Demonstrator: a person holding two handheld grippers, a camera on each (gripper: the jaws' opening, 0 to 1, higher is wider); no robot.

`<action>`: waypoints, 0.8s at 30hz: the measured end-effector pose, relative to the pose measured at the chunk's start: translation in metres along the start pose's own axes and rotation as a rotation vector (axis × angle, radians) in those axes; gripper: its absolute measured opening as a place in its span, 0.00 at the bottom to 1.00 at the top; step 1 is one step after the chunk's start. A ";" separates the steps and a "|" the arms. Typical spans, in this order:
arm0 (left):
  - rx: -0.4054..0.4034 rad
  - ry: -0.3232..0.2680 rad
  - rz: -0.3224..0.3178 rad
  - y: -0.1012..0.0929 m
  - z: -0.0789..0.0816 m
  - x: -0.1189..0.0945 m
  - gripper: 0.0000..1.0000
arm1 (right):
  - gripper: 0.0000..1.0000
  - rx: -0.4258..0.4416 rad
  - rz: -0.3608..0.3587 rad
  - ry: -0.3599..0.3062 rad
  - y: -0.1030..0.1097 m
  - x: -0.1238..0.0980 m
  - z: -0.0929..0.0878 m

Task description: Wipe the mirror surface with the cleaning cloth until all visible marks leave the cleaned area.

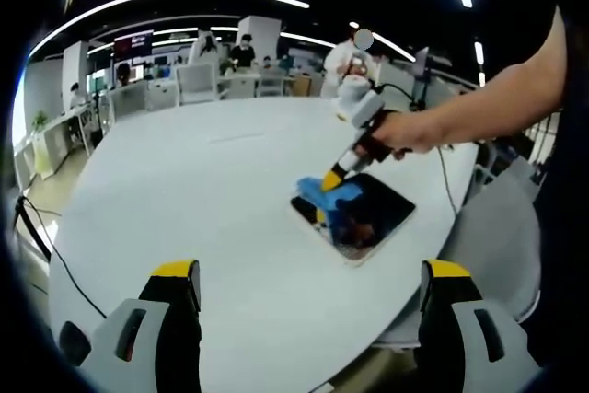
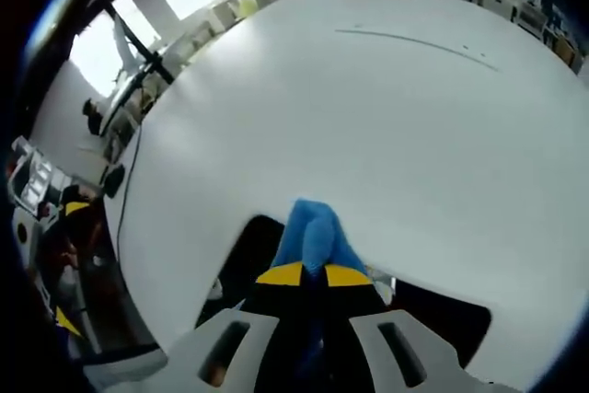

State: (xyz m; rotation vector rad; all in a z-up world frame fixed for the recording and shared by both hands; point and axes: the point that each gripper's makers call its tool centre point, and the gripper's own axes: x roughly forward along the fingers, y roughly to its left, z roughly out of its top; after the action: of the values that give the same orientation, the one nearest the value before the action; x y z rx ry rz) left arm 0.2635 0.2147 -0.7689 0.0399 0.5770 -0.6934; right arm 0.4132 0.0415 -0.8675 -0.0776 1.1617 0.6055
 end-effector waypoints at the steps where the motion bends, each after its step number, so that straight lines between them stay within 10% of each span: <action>1: 0.001 0.000 0.000 0.000 0.000 0.000 1.00 | 0.02 0.000 -0.001 0.000 0.000 -0.001 -0.001; 24: 0.014 -0.005 -0.005 -0.005 0.005 0.000 1.00 | 0.02 0.014 0.000 0.001 0.000 -0.005 -0.015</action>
State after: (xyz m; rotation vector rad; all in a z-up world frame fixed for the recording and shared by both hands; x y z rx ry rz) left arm 0.2634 0.2099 -0.7640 0.0495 0.5680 -0.7019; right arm 0.3993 0.0344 -0.8693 -0.0657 1.1669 0.5970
